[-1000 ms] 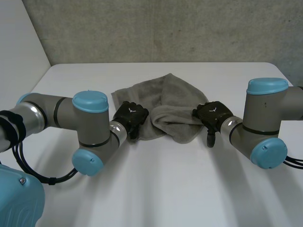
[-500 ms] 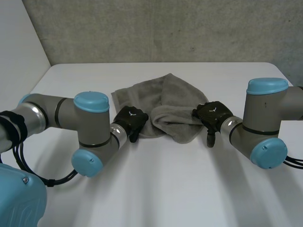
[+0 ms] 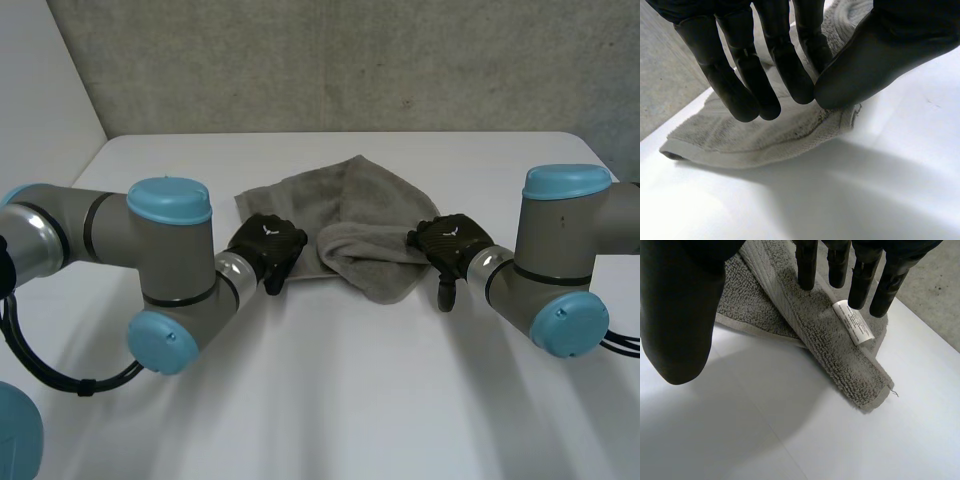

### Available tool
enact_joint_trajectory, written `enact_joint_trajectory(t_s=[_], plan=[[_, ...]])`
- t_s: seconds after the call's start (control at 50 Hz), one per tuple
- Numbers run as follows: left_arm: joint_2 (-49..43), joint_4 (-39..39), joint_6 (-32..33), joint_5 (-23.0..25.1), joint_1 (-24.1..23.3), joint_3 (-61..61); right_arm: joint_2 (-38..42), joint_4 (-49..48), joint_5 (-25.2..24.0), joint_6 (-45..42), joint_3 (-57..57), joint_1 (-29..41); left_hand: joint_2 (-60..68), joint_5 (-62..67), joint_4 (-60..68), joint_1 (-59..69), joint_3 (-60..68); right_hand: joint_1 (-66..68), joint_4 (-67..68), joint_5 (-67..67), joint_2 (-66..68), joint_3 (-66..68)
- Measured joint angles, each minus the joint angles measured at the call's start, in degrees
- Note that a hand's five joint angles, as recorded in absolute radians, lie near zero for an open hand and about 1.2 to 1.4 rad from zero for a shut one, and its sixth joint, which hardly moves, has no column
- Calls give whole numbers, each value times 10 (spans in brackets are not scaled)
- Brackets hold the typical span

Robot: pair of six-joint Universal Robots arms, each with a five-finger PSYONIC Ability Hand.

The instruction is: Fold the towel.

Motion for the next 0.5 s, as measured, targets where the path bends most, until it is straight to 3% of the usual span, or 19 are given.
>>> enact_joint_trajectory(t_s=[0.12,0.3,0.5], plan=[[17,1,1,11,2,-38,1,0,0,0,0,0,0,0,0,0,0,0,0,0,0,0],[90,12,7,75,10,-141,1,0,-1,0,0,0,0,0,0,0,1,0,0,0,0,0],[105,32,9,75,15,-162,0,1,-1,0,1,1,0,0,0,0,1,0,0,0,0,0]])
